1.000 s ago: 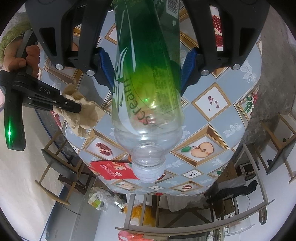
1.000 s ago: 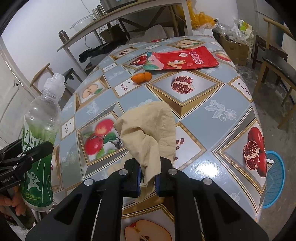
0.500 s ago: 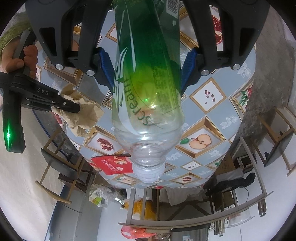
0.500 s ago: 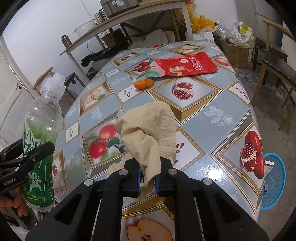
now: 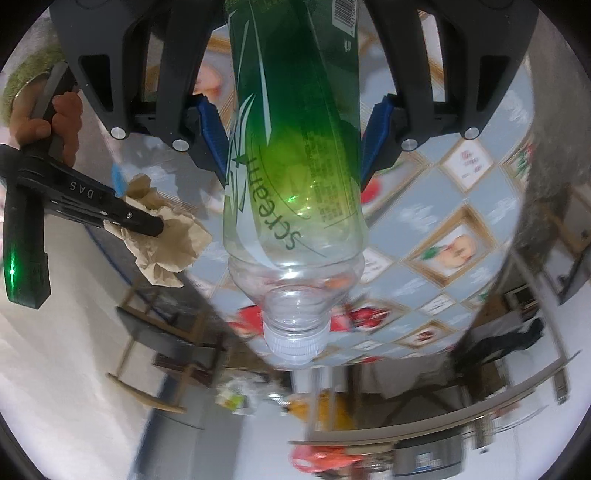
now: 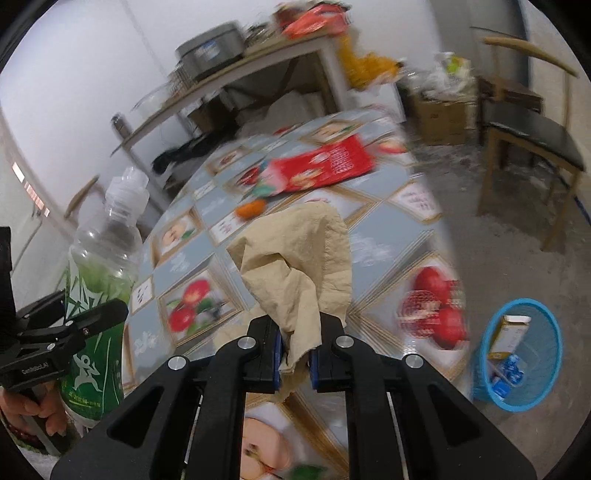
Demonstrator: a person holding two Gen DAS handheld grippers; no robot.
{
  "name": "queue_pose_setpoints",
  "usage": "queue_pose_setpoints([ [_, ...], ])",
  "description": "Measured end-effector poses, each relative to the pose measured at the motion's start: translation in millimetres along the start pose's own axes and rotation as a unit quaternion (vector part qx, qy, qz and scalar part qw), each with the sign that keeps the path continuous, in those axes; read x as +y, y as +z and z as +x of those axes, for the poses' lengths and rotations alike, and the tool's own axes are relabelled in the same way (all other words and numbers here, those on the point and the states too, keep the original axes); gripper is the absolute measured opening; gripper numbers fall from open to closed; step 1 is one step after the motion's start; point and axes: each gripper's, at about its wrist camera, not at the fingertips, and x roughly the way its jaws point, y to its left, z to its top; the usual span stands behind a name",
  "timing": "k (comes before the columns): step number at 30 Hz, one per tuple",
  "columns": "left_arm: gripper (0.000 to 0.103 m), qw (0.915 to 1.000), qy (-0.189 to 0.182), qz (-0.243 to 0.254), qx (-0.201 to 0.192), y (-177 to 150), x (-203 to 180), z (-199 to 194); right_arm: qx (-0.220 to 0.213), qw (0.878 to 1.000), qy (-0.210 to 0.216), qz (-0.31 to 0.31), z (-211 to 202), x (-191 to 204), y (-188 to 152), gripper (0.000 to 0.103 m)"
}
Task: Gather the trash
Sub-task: 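Carry the bottle and cloth over the wastebasket and open both grippers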
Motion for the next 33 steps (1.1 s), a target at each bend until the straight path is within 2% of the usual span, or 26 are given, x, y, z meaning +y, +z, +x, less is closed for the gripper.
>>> queue_pose_setpoints([
  [5,0.06,0.9948,-0.092,0.04,0.021,27,-53,19,-0.057,0.994,-0.061,0.066,-57,-65,-9,0.011],
  [8,0.06,0.9849,-0.155,0.061,0.049,44,-92,37,-0.079,0.983,-0.108,0.126,-91,-115,-25,0.011],
  [12,0.06,0.9692,-0.207,0.096,0.092,57,-152,69,-0.088,0.962,-0.148,0.214,-122,-183,-61,0.011],
  [14,0.06,0.9622,-0.223,0.105,0.117,60,-178,88,-0.083,0.953,-0.149,0.249,-124,-207,-76,0.011],
  [18,0.06,0.9455,-0.241,0.117,0.185,55,-235,139,-0.061,0.934,-0.119,0.331,-112,-259,-108,0.011],
  [22,0.06,0.9327,-0.242,0.12,0.238,45,-277,185,-0.043,0.915,-0.093,0.39,-89,-302,-127,0.011],
  [26,0.06,0.9276,-0.237,0.123,0.261,44,-315,222,-0.038,0.895,-0.086,0.436,-67,-347,-132,0.012],
  [28,0.061,0.9272,-0.239,0.121,0.262,50,-330,239,-0.043,0.886,-0.091,0.453,-57,-368,-132,0.017],
  [29,0.072,0.9271,-0.239,0.12,0.262,52,-338,249,-0.045,0.88,-0.091,0.463,-52,-380,-134,0.024],
  [30,0.086,0.9291,-0.233,0.119,0.262,53,-346,260,-0.042,0.873,-0.092,0.477,-41,-397,-135,0.041],
  [31,0.087,0.9329,-0.224,0.115,0.258,54,-351,265,-0.036,0.865,-0.101,0.49,-30,-411,-138,0.051],
  [33,0.086,0.9363,-0.218,0.095,0.258,57,-351,275,-0.02,0.858,-0.121,0.499,-12,-429,-147,0.052],
])
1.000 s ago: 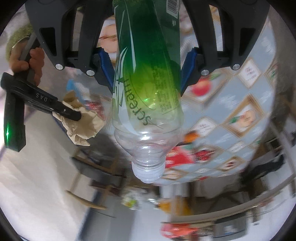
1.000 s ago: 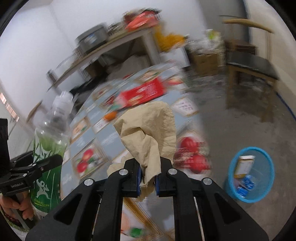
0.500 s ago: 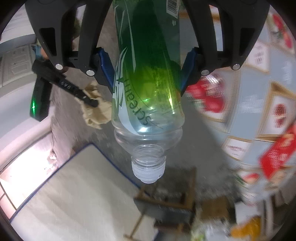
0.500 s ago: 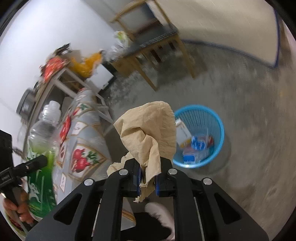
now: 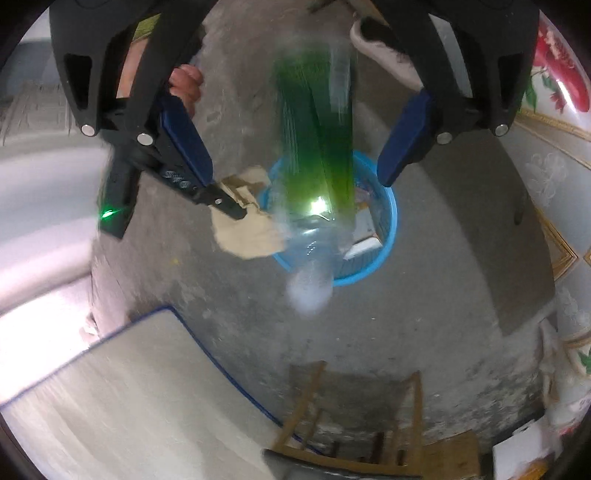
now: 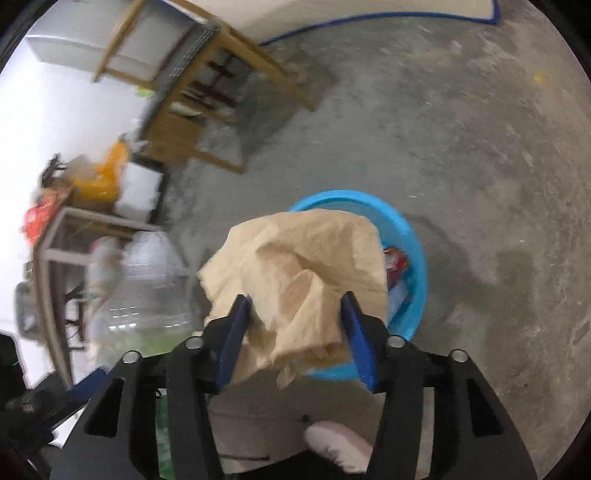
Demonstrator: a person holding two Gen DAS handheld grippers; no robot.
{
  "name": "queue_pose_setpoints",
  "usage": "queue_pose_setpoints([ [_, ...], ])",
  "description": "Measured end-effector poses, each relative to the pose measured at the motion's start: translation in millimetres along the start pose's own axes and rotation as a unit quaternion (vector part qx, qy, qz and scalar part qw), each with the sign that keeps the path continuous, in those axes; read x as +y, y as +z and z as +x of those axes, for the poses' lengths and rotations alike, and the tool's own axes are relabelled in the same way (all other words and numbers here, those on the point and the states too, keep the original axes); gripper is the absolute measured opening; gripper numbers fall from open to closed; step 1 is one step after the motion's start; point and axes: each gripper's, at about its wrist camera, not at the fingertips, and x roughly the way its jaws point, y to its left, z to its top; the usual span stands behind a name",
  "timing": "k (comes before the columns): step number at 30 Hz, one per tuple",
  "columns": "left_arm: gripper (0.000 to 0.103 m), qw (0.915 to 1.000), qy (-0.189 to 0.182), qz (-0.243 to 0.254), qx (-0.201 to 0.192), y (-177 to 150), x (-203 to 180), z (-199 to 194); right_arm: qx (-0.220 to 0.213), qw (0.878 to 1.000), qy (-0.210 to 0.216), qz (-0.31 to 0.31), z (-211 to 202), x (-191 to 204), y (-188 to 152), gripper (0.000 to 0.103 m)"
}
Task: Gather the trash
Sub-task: 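Carry the bottle and cloth over the wastebasket and open both grippers, then move both open tools back over the table toward the red bag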
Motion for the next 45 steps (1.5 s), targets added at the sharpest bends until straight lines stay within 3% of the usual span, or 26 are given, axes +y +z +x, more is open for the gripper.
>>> queue_pose_setpoints([
  [3,0.087,0.9993,-0.031,-0.021,0.002,-7,5,-2,0.015,0.999,-0.021,0.02,19,-22,-3,0.052],
  [12,0.087,0.9975,-0.051,-0.003,-0.048,-41,20,-60,0.002,1.0,-0.013,0.009,21,-30,-14,0.052],
  [19,0.087,0.9938,-0.035,0.015,-0.105,-76,44,-124,-0.016,1.0,0.01,0.007,1,-26,-25,0.052],
  [23,0.087,0.989,-0.01,0.012,-0.147,-115,74,-168,-0.018,0.999,0.023,-0.017,-18,-18,-40,0.052],
  [25,0.087,0.9848,0.019,0.0,-0.172,-139,94,-191,-0.022,0.999,0.029,-0.039,-33,-8,-49,0.059],
  [29,0.087,0.9726,0.08,-0.036,-0.215,-188,139,-229,-0.034,0.994,0.036,-0.1,-63,30,-60,0.063],
  [35,0.087,0.9502,0.13,-0.094,-0.267,-255,193,-268,-0.039,0.967,0.08,-0.24,-104,142,-83,0.074],
  [38,0.087,0.9423,0.127,-0.129,-0.282,-279,221,-284,-0.013,0.948,0.103,-0.302,-105,211,-107,0.075],
  [45,0.087,0.9268,0.127,-0.181,-0.304,-312,261,-300,0.058,0.911,0.145,-0.382,-73,322,-173,0.075],
])
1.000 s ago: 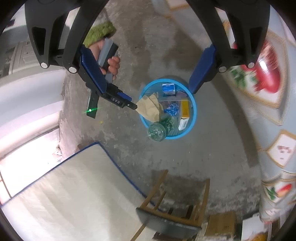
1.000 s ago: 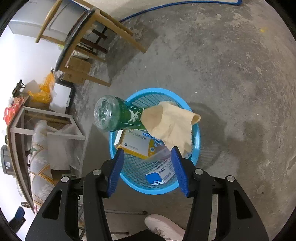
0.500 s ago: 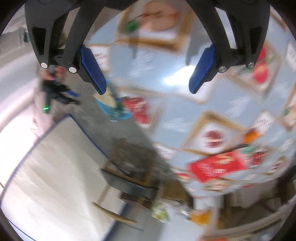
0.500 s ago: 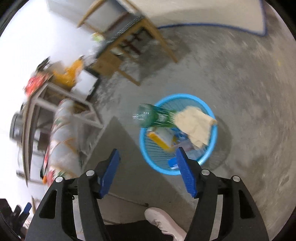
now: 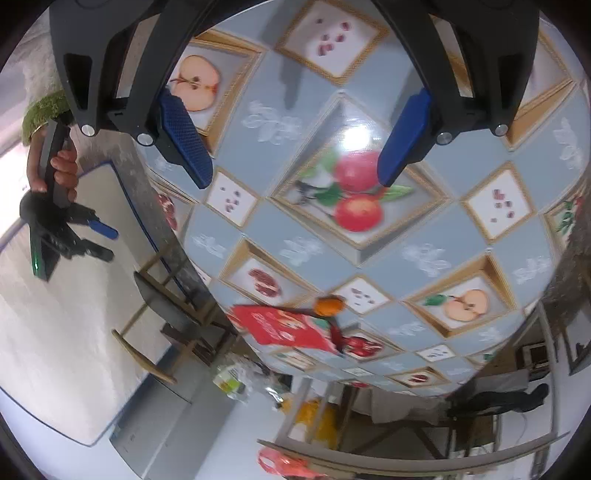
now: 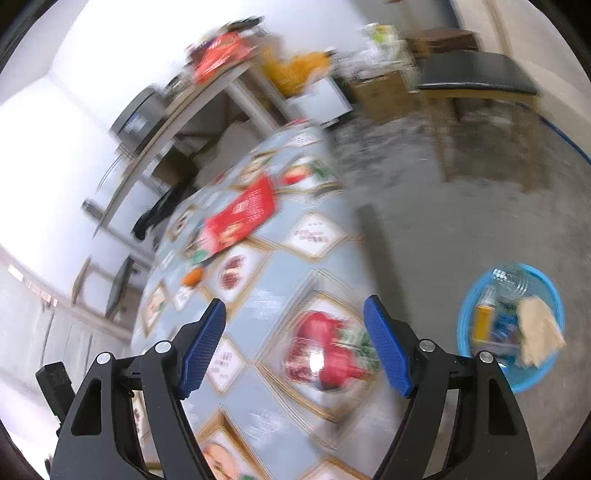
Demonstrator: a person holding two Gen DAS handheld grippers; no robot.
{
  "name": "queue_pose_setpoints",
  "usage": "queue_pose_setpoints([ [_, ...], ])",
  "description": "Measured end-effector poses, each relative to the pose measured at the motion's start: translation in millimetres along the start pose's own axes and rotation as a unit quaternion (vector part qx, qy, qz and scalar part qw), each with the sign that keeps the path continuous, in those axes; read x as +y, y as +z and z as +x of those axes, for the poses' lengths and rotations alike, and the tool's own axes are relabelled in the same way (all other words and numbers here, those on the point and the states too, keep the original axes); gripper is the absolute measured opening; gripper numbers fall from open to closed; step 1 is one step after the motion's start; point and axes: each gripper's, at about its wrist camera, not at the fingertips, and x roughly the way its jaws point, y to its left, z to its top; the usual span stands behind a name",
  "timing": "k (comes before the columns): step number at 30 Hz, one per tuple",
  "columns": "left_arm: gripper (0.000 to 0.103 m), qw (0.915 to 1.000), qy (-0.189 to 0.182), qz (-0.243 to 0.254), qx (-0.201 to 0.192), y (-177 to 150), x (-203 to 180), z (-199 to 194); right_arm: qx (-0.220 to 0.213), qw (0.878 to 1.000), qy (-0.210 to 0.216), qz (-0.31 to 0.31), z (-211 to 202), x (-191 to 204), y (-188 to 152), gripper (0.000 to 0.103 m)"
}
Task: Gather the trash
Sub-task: 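Move both open tools back over the table toward the red bag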
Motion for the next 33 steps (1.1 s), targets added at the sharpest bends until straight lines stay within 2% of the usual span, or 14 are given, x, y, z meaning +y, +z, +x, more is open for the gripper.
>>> queue_pose_setpoints([
  [5,0.087,0.9995,0.014,-0.011,-0.025,1,23,-17,0.045,0.997,0.04,-0.054,52,73,7,0.075],
  [8,0.087,0.9992,0.014,-0.025,-0.027,6,35,-18,0.062,0.994,0.042,-0.08,77,104,8,0.075],
  [11,0.087,0.9994,0.01,-0.027,-0.019,22,38,-17,0.069,0.992,0.04,-0.093,95,122,12,0.075],
  [14,0.087,0.9998,0.015,-0.004,-0.011,48,33,-13,0.066,0.993,0.031,-0.094,111,130,18,0.075],
  [19,0.086,0.9996,0.01,0.026,-0.002,93,25,17,0.069,0.995,-0.001,-0.076,133,119,37,0.075],
  [24,0.069,0.999,0.0,0.03,0.035,126,24,87,0.075,0.997,-0.015,-0.026,155,91,66,0.075],
  [28,0.06,0.9975,0.007,0.026,0.066,138,29,139,0.08,0.996,-0.032,0.022,176,64,88,0.066],
  [33,0.053,0.9951,0.014,0.026,0.094,140,29,180,0.084,0.994,-0.066,0.038,207,44,104,0.058],
])
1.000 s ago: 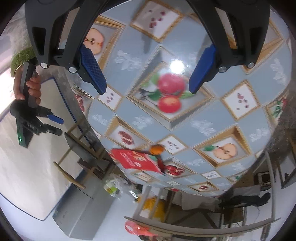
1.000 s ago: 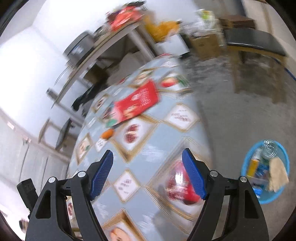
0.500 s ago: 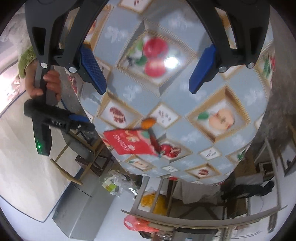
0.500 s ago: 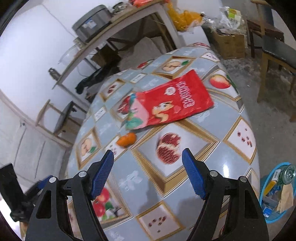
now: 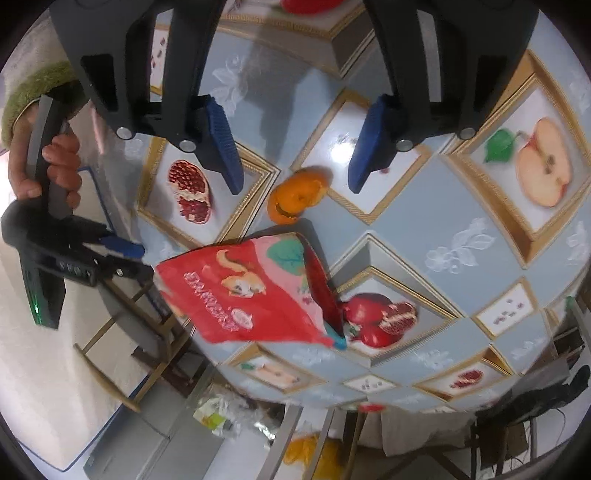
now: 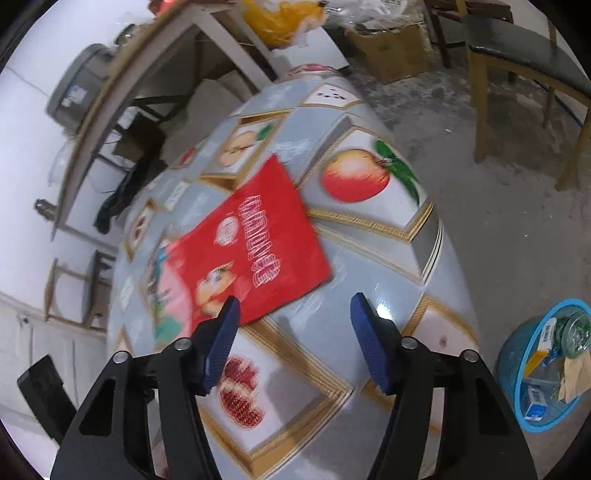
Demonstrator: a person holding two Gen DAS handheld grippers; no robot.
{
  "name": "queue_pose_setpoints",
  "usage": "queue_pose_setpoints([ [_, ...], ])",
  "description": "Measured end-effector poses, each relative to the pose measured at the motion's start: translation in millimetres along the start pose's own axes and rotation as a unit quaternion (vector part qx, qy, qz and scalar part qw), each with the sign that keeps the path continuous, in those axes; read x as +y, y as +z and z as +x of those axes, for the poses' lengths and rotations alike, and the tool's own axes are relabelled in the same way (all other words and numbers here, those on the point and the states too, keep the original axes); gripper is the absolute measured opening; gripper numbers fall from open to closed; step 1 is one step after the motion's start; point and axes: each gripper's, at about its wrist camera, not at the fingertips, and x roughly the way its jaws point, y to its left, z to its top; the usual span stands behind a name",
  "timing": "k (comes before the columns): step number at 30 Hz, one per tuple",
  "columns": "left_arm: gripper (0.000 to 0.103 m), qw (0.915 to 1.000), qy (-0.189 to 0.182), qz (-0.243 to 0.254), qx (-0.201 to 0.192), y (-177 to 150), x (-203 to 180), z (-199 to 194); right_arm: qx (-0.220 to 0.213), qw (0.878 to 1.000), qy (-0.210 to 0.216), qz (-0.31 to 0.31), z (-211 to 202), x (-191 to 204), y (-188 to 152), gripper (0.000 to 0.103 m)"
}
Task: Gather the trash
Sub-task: 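Move both open tools back over the table toward the red bag, then grasp the orange with the left gripper while the right gripper grasps the red bag's edge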
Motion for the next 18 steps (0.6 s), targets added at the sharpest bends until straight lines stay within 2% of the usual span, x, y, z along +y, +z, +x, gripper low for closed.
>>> queue_pose_setpoints([
  [3,0.049,0.9995,0.017,0.022,0.012,2,-8,16,-0.009,1.0,-0.014,-0.017,12,6,9,0.055],
  [5,0.045,0.9987,0.032,0.038,0.005,2,-13,20,-0.012,0.999,-0.017,-0.031,19,12,12,0.053],
  [8,0.037,0.9967,0.058,0.057,0.001,3,-19,23,-0.011,0.999,-0.021,-0.046,28,18,13,0.045],
  [11,0.032,0.9949,0.07,0.072,-0.003,2,-27,25,-0.015,0.997,-0.038,-0.068,32,28,11,0.035],
  [16,0.024,0.9912,0.09,0.096,-0.015,-2,-36,22,-0.014,0.993,-0.073,-0.087,35,36,7,0.009],
  [18,0.019,0.9906,0.091,0.101,-0.018,-4,-37,18,-0.01,0.992,-0.079,-0.094,34,37,5,0.005],
])
